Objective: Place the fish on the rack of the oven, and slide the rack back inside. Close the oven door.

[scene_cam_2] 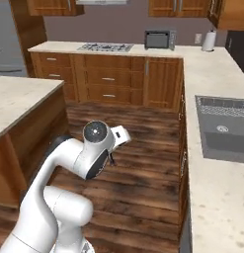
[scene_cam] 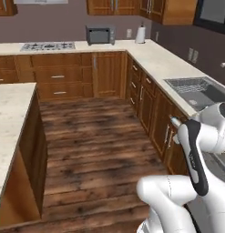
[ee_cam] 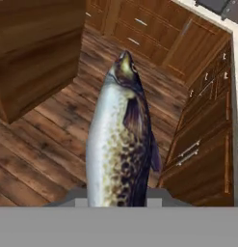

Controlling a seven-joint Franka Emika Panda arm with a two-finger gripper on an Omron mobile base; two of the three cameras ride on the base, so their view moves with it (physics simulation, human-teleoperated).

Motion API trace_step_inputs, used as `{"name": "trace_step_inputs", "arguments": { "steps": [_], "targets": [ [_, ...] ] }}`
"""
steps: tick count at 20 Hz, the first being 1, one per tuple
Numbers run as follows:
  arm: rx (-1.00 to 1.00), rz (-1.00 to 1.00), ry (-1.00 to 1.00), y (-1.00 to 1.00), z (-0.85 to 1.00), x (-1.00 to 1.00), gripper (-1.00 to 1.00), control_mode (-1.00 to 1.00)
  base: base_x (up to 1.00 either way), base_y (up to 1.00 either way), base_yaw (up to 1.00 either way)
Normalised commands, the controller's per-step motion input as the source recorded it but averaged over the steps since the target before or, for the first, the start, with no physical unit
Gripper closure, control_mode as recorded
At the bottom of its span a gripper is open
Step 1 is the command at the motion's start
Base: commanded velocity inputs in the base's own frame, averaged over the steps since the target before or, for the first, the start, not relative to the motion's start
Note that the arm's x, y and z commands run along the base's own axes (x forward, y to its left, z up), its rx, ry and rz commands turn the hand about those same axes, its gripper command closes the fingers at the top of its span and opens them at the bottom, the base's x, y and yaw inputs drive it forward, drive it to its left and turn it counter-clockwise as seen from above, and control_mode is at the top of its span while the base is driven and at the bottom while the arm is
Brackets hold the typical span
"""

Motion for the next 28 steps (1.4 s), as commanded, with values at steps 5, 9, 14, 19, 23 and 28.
{"name": "trace_step_inputs", "arguments": {
  "steps": [5,9,14,19,23,28],
  "targets": [
    [0.00,0.00,0.00,0.00,0.00,0.00,1.00,1.00,0.21,0.59,0.67],
    [0.00,0.00,0.00,0.00,0.00,0.00,1.00,1.00,0.05,0.57,0.66],
    [0.00,0.00,0.00,0.00,0.00,0.00,1.00,1.00,0.26,0.73,0.59],
    [0.00,0.00,0.00,0.00,0.00,0.00,1.00,1.00,0.37,0.78,0.57],
    [0.00,0.00,0.00,0.00,0.00,0.00,1.00,1.00,0.25,0.80,0.57],
    [0.00,0.00,0.00,0.00,0.00,0.00,1.00,1.00,0.17,0.77,0.56]
  ]
}}
